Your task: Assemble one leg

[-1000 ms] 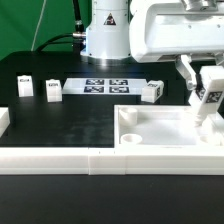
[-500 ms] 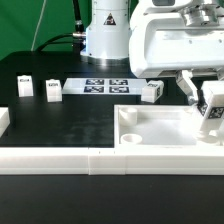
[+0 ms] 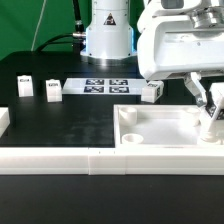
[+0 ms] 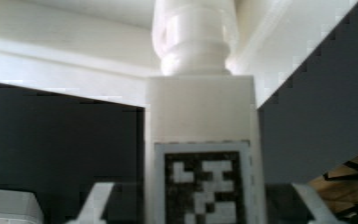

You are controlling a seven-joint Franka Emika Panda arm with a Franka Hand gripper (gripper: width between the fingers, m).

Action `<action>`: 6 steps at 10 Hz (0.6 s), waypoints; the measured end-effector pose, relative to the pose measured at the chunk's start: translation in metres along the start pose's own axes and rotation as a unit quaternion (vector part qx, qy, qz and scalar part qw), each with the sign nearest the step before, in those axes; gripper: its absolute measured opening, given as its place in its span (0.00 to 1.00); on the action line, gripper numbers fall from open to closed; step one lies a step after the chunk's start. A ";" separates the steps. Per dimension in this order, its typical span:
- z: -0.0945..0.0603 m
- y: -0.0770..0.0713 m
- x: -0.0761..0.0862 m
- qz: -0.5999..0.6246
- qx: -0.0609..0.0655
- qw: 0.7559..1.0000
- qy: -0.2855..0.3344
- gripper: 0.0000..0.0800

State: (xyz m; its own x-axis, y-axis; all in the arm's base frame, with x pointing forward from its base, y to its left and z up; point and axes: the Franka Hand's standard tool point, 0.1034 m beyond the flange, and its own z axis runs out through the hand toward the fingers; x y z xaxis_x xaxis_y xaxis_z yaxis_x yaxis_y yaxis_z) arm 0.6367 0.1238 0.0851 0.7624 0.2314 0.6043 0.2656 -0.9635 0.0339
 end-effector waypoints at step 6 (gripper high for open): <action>0.003 0.004 -0.017 0.016 -0.003 1.000 0.008 0.36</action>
Offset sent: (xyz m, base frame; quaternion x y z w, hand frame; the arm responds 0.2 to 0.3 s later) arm -0.0154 -0.0048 -0.0125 -0.0377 0.0878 0.0430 0.9945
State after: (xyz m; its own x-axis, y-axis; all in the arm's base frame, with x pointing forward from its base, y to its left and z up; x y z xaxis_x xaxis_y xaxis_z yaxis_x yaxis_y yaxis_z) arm 0.6269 0.1161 0.0727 0.7612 0.1983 0.6175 0.2371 -0.9713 0.0195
